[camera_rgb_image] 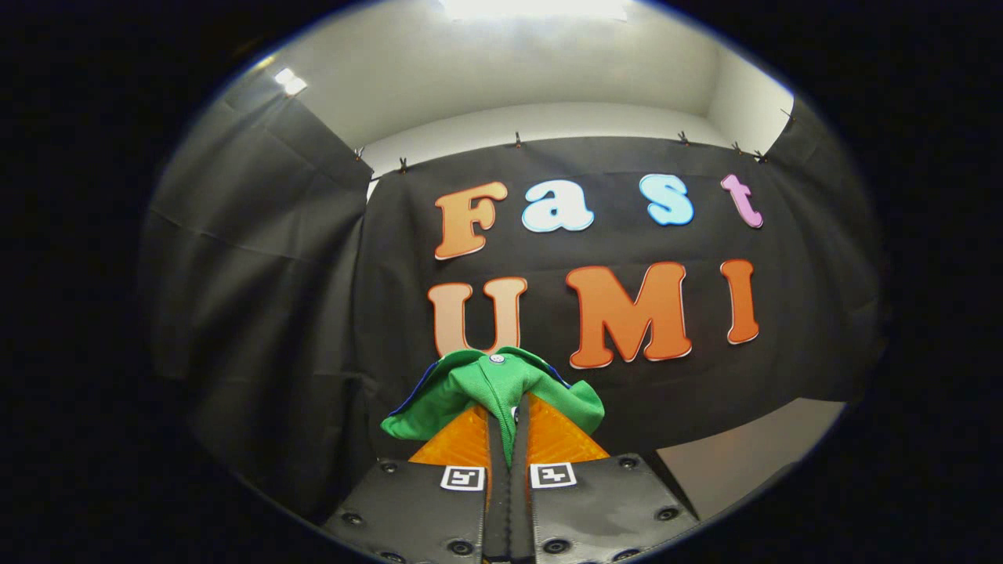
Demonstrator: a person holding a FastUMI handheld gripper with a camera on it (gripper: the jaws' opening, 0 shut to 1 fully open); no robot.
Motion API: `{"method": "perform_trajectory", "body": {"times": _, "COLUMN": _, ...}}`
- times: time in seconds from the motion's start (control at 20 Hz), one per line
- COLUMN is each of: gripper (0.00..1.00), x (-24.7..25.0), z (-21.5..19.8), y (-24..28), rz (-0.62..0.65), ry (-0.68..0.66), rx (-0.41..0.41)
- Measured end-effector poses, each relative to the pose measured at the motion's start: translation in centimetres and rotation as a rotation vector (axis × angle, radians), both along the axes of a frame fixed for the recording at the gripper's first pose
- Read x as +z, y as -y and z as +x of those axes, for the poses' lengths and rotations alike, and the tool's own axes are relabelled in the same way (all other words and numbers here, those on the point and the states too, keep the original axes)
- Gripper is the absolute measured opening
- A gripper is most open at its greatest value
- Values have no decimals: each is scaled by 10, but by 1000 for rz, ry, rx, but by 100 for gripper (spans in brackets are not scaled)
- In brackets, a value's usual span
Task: Put the clothes into the washing machine and then close the washing machine lid.
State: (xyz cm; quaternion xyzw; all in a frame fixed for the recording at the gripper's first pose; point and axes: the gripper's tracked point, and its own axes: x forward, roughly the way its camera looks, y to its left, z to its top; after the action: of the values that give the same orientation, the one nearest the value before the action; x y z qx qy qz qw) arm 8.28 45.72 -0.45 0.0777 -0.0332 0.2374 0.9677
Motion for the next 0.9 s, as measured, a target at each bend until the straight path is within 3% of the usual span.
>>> {"method": "perform_trajectory", "body": {"times": 0.2, "gripper": 8, "x": -61, "z": 23, "y": -48, "rz": -30, "ry": -127, "rx": 57}}
{"method": "perform_trajectory", "body": {"times": 0.55, "gripper": 8, "x": -144, "z": 55, "y": -58, "rz": -93, "ry": -260, "rx": -19}}
{"method": "perform_trajectory", "body": {"times": 0.9, "gripper": 8, "x": -230, "z": 58, "y": -75, "rz": -152, "ry": -355, "rx": -5}}
